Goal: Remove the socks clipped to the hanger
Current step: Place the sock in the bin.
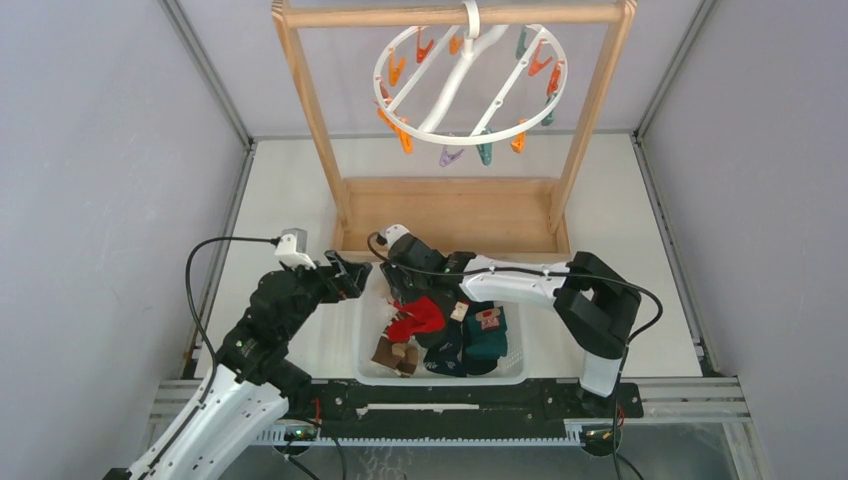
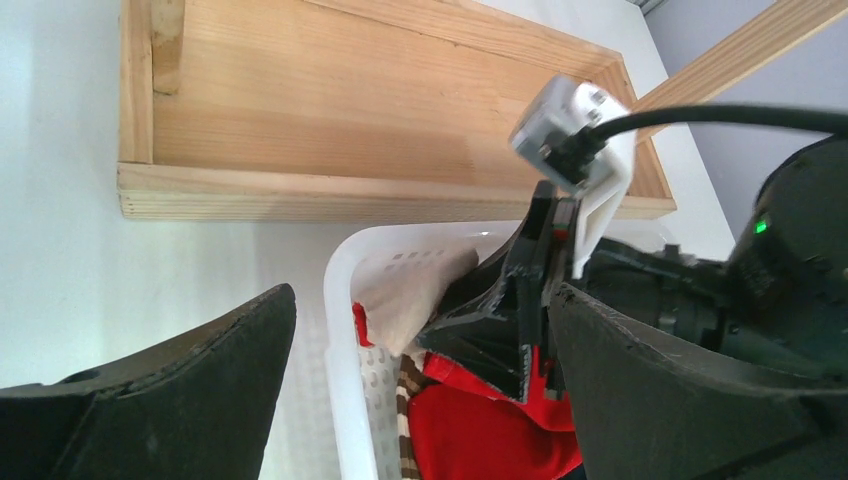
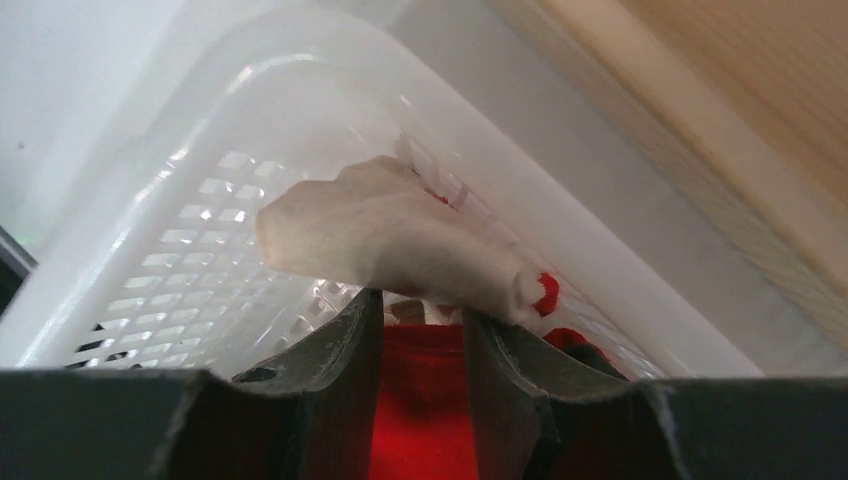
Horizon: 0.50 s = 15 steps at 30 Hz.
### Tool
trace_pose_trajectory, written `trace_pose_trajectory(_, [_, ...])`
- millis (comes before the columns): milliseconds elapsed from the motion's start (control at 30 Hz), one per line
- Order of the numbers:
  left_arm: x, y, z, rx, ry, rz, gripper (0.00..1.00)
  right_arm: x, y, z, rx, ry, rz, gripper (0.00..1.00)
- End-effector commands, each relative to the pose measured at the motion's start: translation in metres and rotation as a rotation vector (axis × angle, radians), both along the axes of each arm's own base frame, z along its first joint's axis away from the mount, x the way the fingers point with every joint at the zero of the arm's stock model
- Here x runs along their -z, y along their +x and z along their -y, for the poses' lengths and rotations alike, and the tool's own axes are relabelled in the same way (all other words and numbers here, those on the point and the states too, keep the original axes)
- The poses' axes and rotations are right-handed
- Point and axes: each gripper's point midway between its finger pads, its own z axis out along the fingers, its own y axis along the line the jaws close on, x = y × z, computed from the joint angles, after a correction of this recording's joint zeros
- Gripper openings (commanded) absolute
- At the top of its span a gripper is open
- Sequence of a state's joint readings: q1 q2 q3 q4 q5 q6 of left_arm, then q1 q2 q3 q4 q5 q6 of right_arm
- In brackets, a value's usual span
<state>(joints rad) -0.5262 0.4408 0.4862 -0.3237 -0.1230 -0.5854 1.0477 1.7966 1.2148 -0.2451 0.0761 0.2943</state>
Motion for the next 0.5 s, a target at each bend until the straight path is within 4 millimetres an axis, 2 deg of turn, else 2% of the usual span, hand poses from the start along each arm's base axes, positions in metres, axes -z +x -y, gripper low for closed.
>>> trace_pose_trajectory(0, [-0.002,0.004,-0.003,-0.029,-0.018,0.021,1.00,0.018,-0.006,-0.002,0.009,-0.013,-0.004,0.42])
trace_pose_trajectory(133, [0.000,0.004,-0.008,-0.055,-0.016,0.024,1.00,0.034,-0.025,0.005,-0.008,-0.050,-0.021,0.41])
trace_pose_trajectory(233, [-0.001,0.004,-0.011,-0.070,-0.017,0.030,1.00,0.036,-0.043,0.012,-0.029,-0.061,-0.020,0.42])
trace_pose_trajectory(333, [-0.002,0.005,-0.014,-0.087,-0.019,0.036,1.00,0.019,-0.055,0.015,-0.054,-0.026,-0.004,0.44])
trace_pose_trajectory(467, [-0.010,0.007,-0.021,-0.120,0.000,0.059,1.00,-0.033,-0.053,0.020,-0.043,0.082,0.074,0.57])
